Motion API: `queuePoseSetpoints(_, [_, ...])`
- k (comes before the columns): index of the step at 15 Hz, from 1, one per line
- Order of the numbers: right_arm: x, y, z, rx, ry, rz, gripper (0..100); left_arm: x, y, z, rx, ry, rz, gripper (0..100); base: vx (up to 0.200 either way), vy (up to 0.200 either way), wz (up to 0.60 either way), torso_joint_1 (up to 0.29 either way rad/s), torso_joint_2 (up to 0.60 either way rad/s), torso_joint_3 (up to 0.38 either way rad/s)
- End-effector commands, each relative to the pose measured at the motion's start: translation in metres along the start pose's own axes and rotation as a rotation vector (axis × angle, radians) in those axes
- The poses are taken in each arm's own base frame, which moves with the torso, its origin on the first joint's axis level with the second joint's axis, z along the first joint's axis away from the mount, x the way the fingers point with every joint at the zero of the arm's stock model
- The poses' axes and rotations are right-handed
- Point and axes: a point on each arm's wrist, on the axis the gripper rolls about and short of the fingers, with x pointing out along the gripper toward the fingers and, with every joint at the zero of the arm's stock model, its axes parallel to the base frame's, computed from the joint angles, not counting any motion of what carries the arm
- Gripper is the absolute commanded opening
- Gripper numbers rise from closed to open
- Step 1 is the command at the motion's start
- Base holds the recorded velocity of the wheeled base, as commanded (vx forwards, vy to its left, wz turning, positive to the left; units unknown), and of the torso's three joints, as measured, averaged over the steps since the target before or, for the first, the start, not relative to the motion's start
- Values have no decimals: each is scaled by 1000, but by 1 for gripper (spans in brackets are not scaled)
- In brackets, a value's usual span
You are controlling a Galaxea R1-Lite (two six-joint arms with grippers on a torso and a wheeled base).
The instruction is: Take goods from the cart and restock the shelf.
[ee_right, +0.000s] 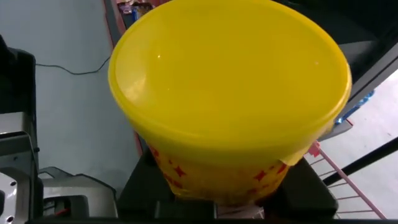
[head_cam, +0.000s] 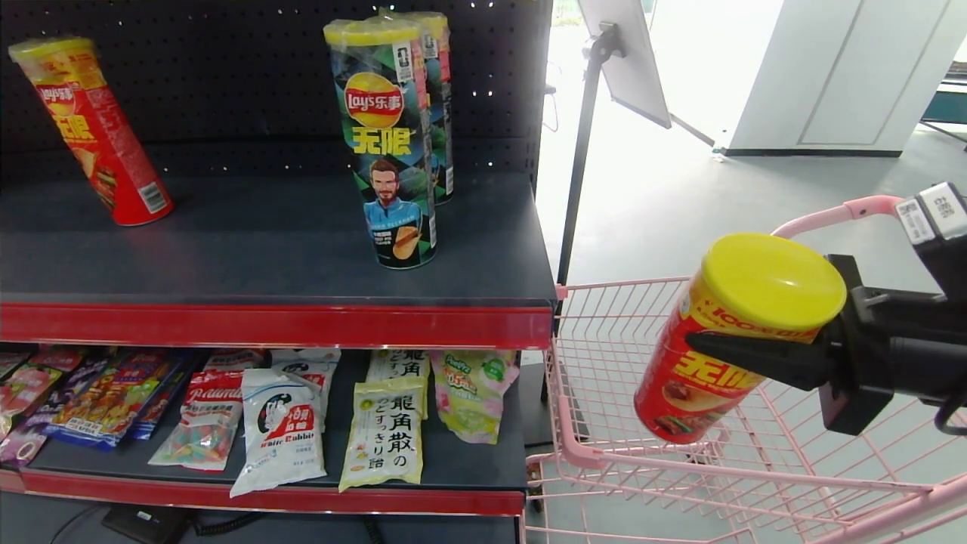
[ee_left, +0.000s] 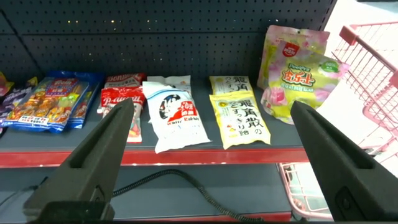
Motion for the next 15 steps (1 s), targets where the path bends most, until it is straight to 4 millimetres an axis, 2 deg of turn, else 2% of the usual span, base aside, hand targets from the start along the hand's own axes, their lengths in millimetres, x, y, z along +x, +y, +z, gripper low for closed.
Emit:
queuePoseSetpoints(1, [3, 8, -1, 10, 1, 31, 0, 0, 0, 0, 0, 1, 0, 100, 0, 0, 0, 0, 0, 0])
queuePoseSetpoints(5, [7, 15, -9, 37, 19, 69, 0, 0, 0, 0, 0, 1, 0, 100, 0, 0, 0, 0, 0, 0])
queuePoseSetpoints(7, [9, 15, -9, 38, 21, 72, 0, 0, 0, 0, 0, 1, 0, 100, 0, 0, 0, 102, -273, -164])
queuePoseSetpoints(15, [8, 14, -7, 39, 14, 72, 0, 0, 0, 0, 0, 1, 0, 100, 0, 0, 0, 221, -540, -316])
